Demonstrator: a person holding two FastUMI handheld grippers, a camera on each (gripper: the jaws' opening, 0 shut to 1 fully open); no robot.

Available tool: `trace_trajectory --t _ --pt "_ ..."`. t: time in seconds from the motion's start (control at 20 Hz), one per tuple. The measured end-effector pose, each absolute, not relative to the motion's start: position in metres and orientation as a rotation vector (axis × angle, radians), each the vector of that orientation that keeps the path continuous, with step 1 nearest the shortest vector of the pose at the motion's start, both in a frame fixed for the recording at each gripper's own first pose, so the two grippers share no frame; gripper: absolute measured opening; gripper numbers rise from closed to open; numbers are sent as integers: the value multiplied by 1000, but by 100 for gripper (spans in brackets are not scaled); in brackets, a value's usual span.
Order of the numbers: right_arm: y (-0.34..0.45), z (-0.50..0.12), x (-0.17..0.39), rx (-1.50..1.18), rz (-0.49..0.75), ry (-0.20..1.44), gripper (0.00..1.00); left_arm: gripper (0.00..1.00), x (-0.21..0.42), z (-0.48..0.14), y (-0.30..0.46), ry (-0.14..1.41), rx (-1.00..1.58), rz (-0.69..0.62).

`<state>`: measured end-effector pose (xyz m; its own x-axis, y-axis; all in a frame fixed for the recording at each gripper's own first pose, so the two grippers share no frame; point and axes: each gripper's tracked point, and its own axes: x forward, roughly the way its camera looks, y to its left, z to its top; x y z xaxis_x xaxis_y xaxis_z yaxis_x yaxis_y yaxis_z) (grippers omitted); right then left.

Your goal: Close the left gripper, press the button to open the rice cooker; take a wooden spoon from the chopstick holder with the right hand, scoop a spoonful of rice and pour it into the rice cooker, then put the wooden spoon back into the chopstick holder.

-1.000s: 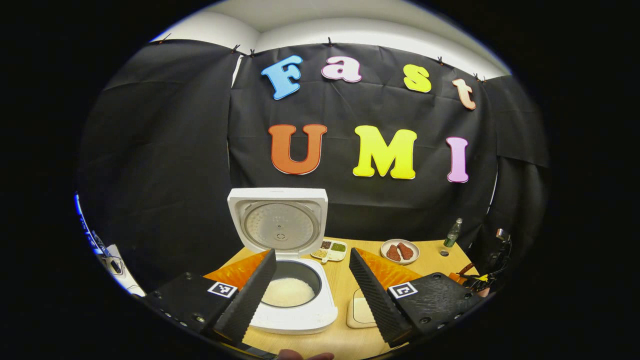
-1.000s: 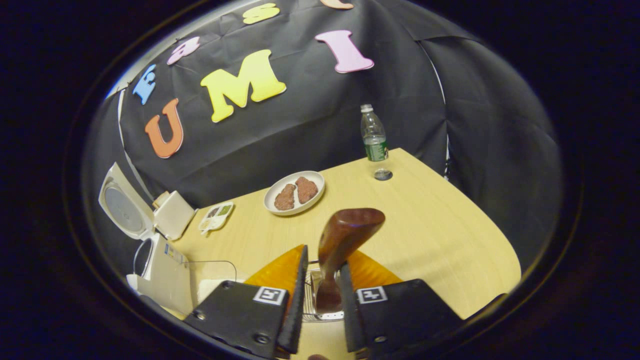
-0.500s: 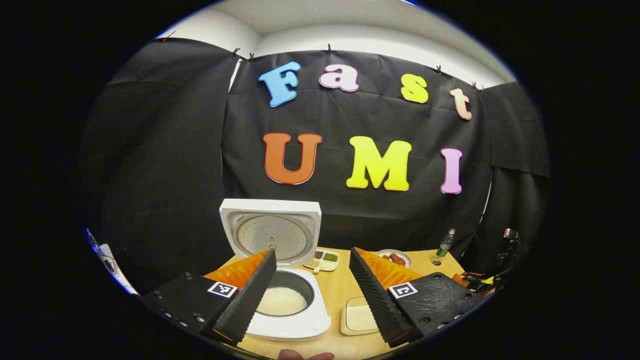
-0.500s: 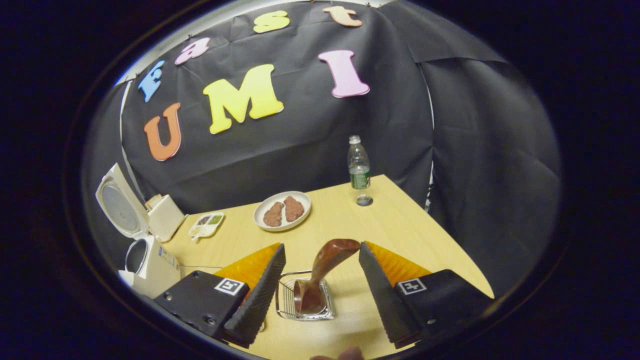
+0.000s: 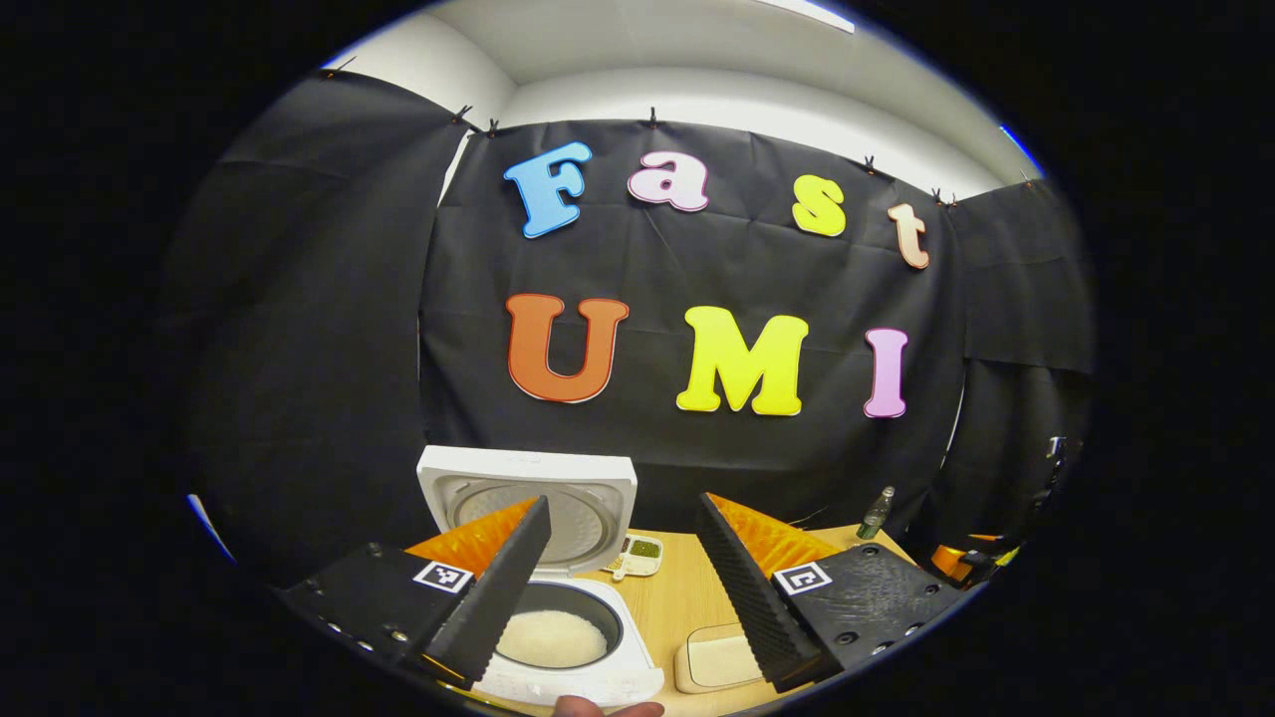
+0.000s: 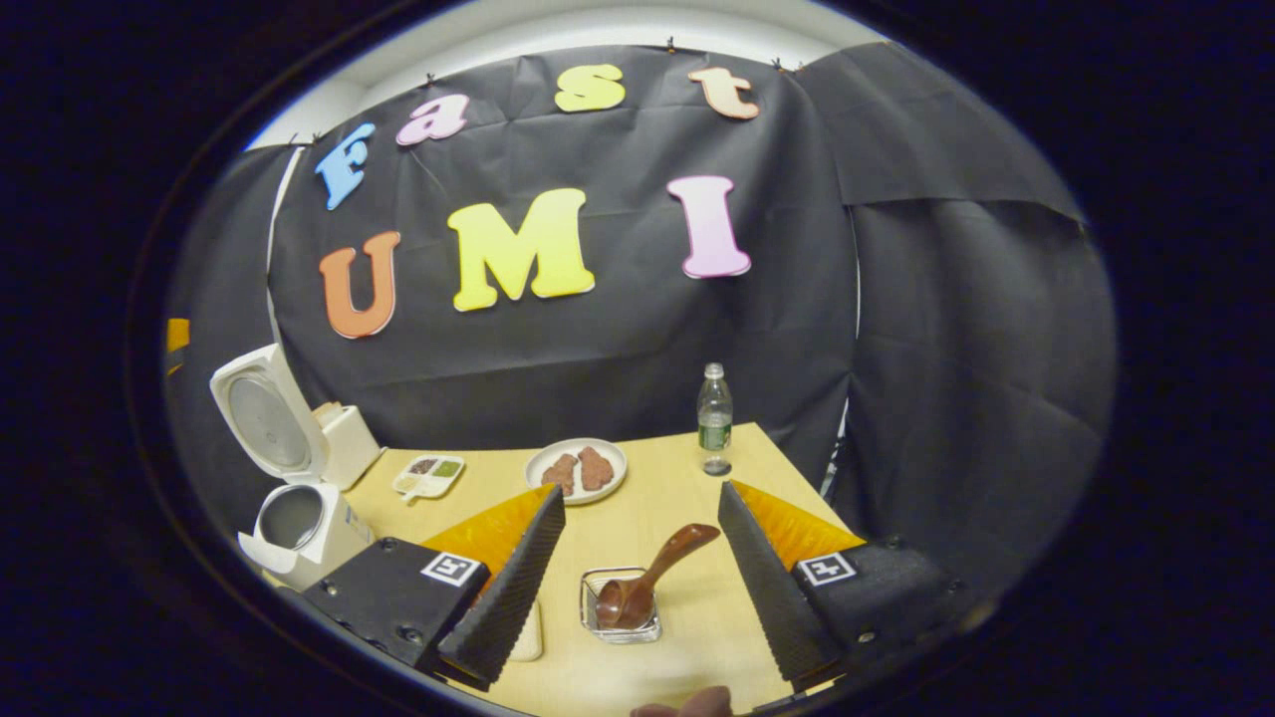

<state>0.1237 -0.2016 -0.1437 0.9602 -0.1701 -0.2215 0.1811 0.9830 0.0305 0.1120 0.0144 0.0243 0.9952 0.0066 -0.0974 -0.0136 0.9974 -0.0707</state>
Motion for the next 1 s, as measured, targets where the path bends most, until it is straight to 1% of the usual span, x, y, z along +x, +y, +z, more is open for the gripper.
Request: trace_trajectory --t 0.15,0.3,0.45,0.7,0.9,1.0 --pt "-184 -120 112 25 -161 184 100 94 134 41 29 71 -34 10" --pt "-175 -99 103 13 -160 151 100 94 164 48 56 78 -36 52" --pt "-172 -93 93 7 -177 146 99 94 197 44 84 101 -33 100" --pt "-183 -103 72 -16 -245 185 100 94 252 8 117 199 -26 129" --pt "-197 -111 57 -20 -298 211 100 94 283 -19 136 286 -34 152" --pt "-202 -114 54 -13 -317 220 100 94 288 -33 140 339 -63 156"
